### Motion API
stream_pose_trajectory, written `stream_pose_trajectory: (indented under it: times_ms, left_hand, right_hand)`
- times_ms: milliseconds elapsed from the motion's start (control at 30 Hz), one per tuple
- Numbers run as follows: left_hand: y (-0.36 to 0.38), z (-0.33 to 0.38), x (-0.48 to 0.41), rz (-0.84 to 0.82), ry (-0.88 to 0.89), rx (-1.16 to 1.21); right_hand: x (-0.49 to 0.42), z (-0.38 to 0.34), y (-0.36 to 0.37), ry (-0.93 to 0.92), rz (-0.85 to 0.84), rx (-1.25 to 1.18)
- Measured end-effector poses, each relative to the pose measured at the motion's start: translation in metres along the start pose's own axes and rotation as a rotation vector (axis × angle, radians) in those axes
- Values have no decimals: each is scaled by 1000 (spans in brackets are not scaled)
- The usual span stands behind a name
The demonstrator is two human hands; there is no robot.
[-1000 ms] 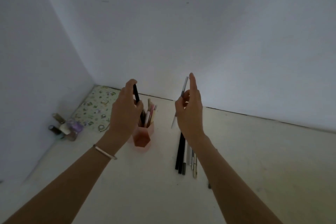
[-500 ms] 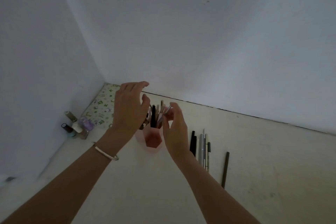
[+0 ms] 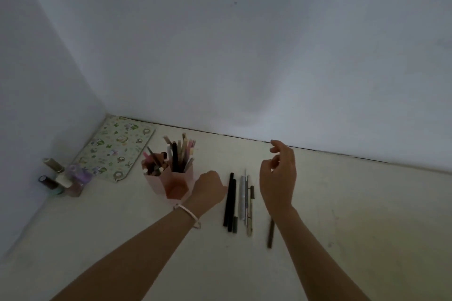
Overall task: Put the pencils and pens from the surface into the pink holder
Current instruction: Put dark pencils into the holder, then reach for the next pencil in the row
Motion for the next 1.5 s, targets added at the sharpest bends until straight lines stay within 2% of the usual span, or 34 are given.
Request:
stream_pose_trajectory:
  times_ms: [133, 333, 467, 533, 633, 700, 800, 867, 1000, 1100, 1200, 1400, 1500]
  left_hand:
    - [26, -8, -7, 27, -51, -42]
    - [40, -3, -10, 46, -73, -60]
    - [41, 6, -10, 39, -78, -25]
    - [26, 17, -7, 140, -6, 49]
    - [-14, 47, 10, 312, 226, 230]
    - [-41, 65, 24, 379, 350, 322]
    - [-68, 74, 40, 390, 424, 476]
    - [-84, 72, 50, 411, 460, 511]
    - [-127, 53, 65, 565, 531, 448]
    - [-156, 33, 66, 671, 508, 337]
    - [-162, 23, 67, 732, 500, 133]
    - [-149, 8, 52, 757, 472, -292]
    - [-148, 4, 53, 774, 455, -368]
  right_hand:
    - [5, 42, -33, 21, 4, 124]
    - [26, 78, -48, 115, -16, 169]
    - [40, 99, -36, 217, -142, 196]
    - [47, 111, -20, 279, -287, 260]
    - [64, 123, 5, 324, -483, 371]
    - [75, 124, 16, 311, -551, 473]
    - [81, 121, 26, 264, -596, 561]
    - [73, 108, 27, 248, -556, 474]
    - [26, 40, 7, 132, -216, 151]
    - [3, -12, -4, 58, -74, -121]
    - [1, -53, -8, -41, -34, -259]
    - [18, -80, 10, -81, -88, -291]
    - [28, -92, 22, -117, -104, -274]
Point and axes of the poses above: each hand's wrist, its own x-axis away from the middle knuckle, its own y-axis out of the palm, z = x × y, the point moved 8 cm from there along -x, towards the middle knuckle, and after that the axes turned 12 degrees about x, right-handed, at the moved point
